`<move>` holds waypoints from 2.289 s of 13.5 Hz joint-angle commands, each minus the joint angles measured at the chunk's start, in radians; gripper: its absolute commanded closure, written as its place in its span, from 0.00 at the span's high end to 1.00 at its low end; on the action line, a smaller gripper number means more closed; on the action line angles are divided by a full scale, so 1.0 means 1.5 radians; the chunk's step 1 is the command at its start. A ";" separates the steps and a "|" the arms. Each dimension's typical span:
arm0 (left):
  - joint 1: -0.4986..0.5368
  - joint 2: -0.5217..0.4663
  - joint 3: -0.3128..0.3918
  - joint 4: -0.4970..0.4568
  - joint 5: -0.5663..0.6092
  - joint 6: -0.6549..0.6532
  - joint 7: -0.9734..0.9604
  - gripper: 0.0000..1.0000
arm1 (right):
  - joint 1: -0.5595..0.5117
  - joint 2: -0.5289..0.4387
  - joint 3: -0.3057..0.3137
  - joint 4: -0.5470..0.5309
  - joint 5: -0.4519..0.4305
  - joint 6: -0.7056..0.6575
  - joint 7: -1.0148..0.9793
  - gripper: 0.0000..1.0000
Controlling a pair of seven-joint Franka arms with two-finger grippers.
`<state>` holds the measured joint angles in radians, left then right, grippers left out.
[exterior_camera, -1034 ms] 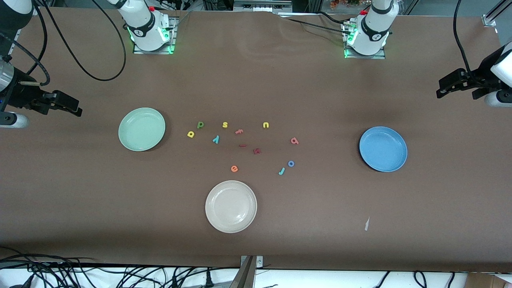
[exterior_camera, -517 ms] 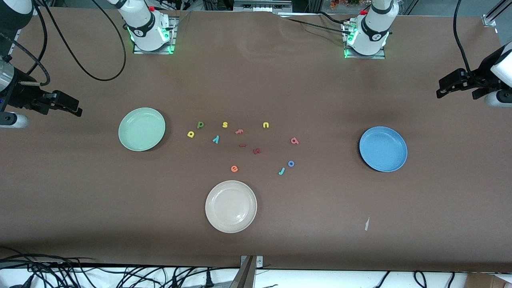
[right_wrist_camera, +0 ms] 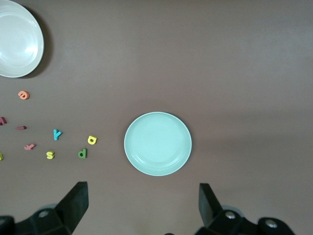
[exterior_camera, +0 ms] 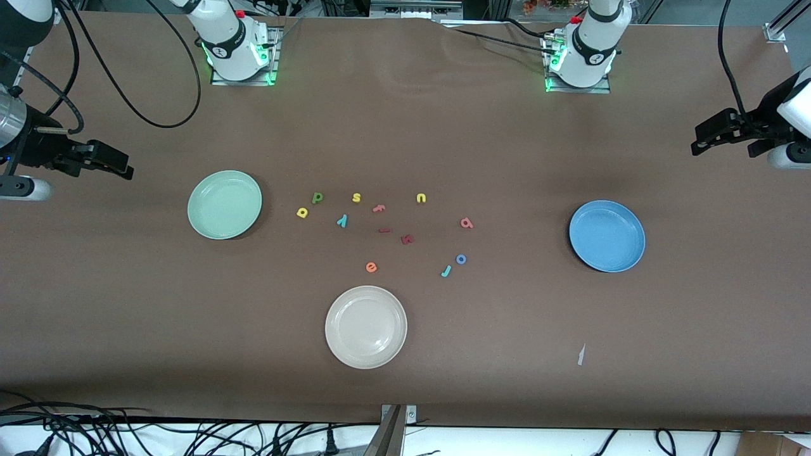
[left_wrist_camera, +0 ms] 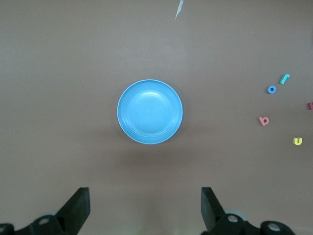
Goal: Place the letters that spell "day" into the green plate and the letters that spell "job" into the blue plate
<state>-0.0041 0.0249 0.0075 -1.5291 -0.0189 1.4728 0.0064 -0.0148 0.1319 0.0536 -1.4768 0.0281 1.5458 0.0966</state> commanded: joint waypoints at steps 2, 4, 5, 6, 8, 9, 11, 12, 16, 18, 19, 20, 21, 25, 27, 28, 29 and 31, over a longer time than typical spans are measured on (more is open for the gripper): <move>0.003 0.009 -0.001 0.019 -0.012 -0.015 -0.006 1.00 | -0.002 -0.011 0.005 -0.008 -0.007 -0.006 -0.001 1.00; 0.002 0.009 -0.001 0.020 -0.012 -0.015 -0.007 1.00 | 0.001 -0.011 0.006 -0.009 -0.010 -0.008 -0.001 1.00; 0.000 0.009 -0.002 0.022 -0.012 -0.014 -0.008 1.00 | 0.012 -0.011 0.005 -0.008 -0.015 -0.007 -0.001 1.00; -0.005 0.009 -0.002 0.022 -0.012 -0.015 -0.014 1.00 | 0.014 -0.011 0.005 -0.008 -0.015 -0.007 -0.001 1.00; -0.006 0.009 -0.002 0.022 -0.012 -0.014 -0.023 1.00 | 0.013 -0.011 0.003 -0.009 -0.015 -0.008 -0.001 1.00; -0.006 0.009 -0.002 0.022 -0.012 -0.015 -0.024 1.00 | 0.013 -0.011 0.003 -0.009 -0.015 -0.008 -0.001 1.00; -0.005 0.009 -0.003 0.022 -0.012 -0.015 -0.024 1.00 | 0.013 -0.011 0.003 -0.008 -0.014 -0.008 -0.001 1.00; -0.006 0.009 -0.002 0.022 -0.012 -0.015 -0.024 1.00 | 0.013 -0.010 0.003 -0.008 -0.014 -0.008 -0.001 1.00; -0.005 0.009 -0.003 0.021 -0.012 -0.015 -0.024 1.00 | 0.013 -0.010 0.003 -0.009 -0.014 -0.009 -0.001 1.00; -0.006 0.009 -0.003 0.021 -0.012 -0.015 -0.024 1.00 | 0.014 -0.010 0.004 -0.015 -0.015 -0.014 -0.002 1.00; -0.006 0.009 -0.003 0.021 -0.012 -0.015 -0.024 1.00 | 0.016 -0.006 0.005 -0.021 -0.015 -0.017 -0.001 1.00; -0.006 0.009 -0.003 0.021 -0.012 -0.016 -0.024 1.00 | 0.029 -0.001 0.005 -0.027 -0.016 -0.016 -0.001 1.00; -0.006 0.009 -0.003 0.021 -0.012 -0.016 -0.025 1.00 | 0.033 -0.001 0.005 -0.039 -0.017 -0.009 0.000 1.00; -0.006 0.009 -0.003 0.020 -0.012 -0.016 -0.025 1.00 | 0.053 -0.001 0.006 -0.099 -0.017 0.051 0.027 1.00; -0.006 0.009 -0.003 0.021 -0.013 -0.016 -0.025 1.00 | 0.085 -0.006 0.013 -0.152 -0.017 0.107 0.105 1.00; -0.006 0.009 -0.003 0.021 -0.013 -0.016 -0.025 1.00 | 0.099 -0.007 0.016 -0.174 -0.017 0.133 0.151 1.00; -0.007 0.009 -0.004 0.021 -0.012 -0.016 -0.024 1.00 | 0.109 -0.005 0.022 -0.199 -0.017 0.163 0.190 1.00; -0.007 0.009 -0.004 0.021 -0.012 -0.016 -0.024 1.00 | 0.121 -0.007 0.050 -0.286 -0.018 0.257 0.293 1.00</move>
<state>-0.0114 0.0250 0.0003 -1.5283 -0.0190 1.4715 -0.0190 0.1549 0.1493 0.0979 -1.7766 0.0179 1.8178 0.4116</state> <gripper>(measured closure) 0.000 0.000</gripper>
